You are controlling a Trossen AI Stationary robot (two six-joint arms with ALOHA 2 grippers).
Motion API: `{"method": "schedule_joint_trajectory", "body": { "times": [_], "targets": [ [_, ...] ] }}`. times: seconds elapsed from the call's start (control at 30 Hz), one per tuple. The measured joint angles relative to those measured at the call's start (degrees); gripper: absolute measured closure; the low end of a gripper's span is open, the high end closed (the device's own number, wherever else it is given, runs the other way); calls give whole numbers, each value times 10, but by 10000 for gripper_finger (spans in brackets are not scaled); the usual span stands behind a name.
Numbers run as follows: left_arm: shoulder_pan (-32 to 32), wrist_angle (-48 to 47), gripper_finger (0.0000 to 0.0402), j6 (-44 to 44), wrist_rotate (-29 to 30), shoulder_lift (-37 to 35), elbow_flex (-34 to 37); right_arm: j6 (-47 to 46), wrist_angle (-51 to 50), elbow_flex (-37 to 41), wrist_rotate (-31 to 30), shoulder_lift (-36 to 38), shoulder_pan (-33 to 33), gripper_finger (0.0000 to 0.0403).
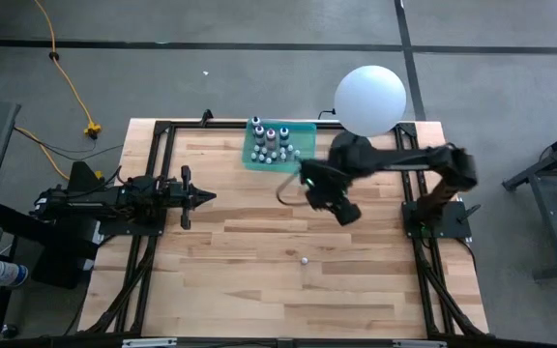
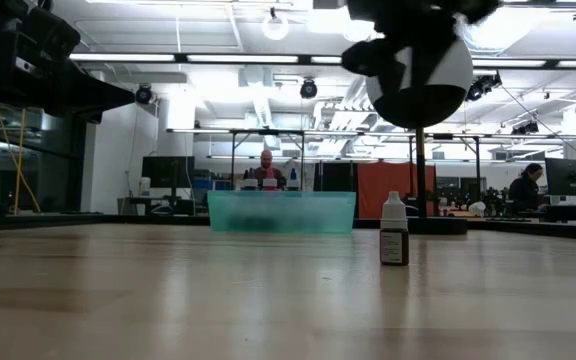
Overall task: Pick & Place food coloring
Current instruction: Put the small red food coloring bottle into the bin
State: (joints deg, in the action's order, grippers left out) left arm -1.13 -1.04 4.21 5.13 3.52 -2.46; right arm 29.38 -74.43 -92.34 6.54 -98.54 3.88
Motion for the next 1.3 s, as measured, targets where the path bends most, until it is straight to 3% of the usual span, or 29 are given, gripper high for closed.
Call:
{"method": "schedule_joint_trajectory", "body": {
  "times": [0.2, 0.4, 1.03, 1.3],
  "targets": [
    [0, 0, 401, 0, 0, 0, 0, 27, 144, 170, -44, 87, -75, 237],
    [0, 0, 401, 0, 0, 0, 0, 23, 196, 239, -60, 89, -134, 238],
    [0, 0, 401, 0, 0, 0, 0, -33, 228, 101, -56, -100, -230, 237],
    [0, 0, 401, 0, 0, 0, 0, -50, 267, 91, -77, -141, -239, 237]
  ]
}}
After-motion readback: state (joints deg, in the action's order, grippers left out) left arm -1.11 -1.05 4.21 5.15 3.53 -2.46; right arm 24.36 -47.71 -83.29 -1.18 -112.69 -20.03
